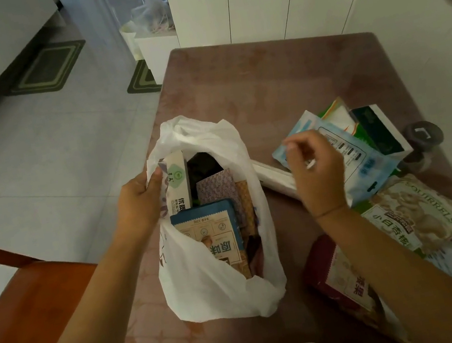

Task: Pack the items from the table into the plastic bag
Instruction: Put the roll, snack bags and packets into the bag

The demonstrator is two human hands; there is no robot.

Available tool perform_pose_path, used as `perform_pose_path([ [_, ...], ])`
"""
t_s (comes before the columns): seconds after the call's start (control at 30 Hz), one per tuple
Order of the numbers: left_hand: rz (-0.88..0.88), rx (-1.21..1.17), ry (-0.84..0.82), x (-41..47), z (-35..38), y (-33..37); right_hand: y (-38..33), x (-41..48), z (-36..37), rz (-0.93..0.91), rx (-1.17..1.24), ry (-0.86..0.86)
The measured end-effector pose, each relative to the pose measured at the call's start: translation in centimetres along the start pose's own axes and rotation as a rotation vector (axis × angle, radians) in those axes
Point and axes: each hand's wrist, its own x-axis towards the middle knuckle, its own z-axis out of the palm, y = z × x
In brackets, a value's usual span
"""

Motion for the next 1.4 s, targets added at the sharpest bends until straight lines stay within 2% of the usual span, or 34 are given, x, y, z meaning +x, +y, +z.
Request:
perform_pose_path([
  [0.03,0.006,0.005,0.000,-0.1,0.1,0.0,1.8,0.6,-0.3,0.102,-0.054,0.011],
  [0.07,0.010,0.009,0.000,-0.3,0.2,0.1,4.5,0.9,-0.2,0.217,-0.144,-0.071],
  [0.13,0.024,0.017,-0.001,-0.6,0.4,0.3,9.2,0.9,0.7,0.401,-0.384,-0.402],
  [0.2,0.038,0.044,0.000,-0.8,0.6,0.3,12.3,0.3,1.7,0.414,-0.613,-0.696],
  [0.23,0.040,0.059,-0.002,-0.9,0.5,0.3,13.0,0.1,2.2,0.400,-0.695,-0.779],
  [0.33,0.036,0.073,0.020,-1.2,0.3,0.2,13.6,0.2,3.4,0.346,-0.812,-0.825],
  [0.43,0.032,0.065,0.054,-1.3,-0.1,0.0,13.7,0.7,4.2,0.342,-0.813,-0.823],
  [0.57,0.034,0.048,0.052,-1.4,-1.1,-0.5,14.2,0.7,4.2,0.469,-0.617,-0.817],
  [0.77,0.046,0.056,0.039,-1.5,-1.2,-0.5,11.0,1.4,1.4,0.714,-0.038,-0.483],
  [0.83,0.061,0.080,0.052,-1.5,-0.9,-0.3,8.7,2.2,0.1,0.743,0.101,-0.405],
  [0.97,0.068,0.083,0.052,-1.6,-0.1,-0.1,2.8,3.9,-2.8,0.720,0.273,-0.371],
  [1.13,0.089,0.021,0.068,-1.6,-0.2,0.0,-4.2,3.0,-4.7,0.671,0.463,-0.538],
  [1.3,0.074,-0.030,0.077,-1.6,-1.2,-0.4,-8.0,-1.0,-3.9,0.750,0.455,-0.885],
  [1.4,0.080,-0.041,0.069,-1.5,-2.0,-0.6,-8.6,-3.4,-2.8,0.818,0.449,-1.002],
])
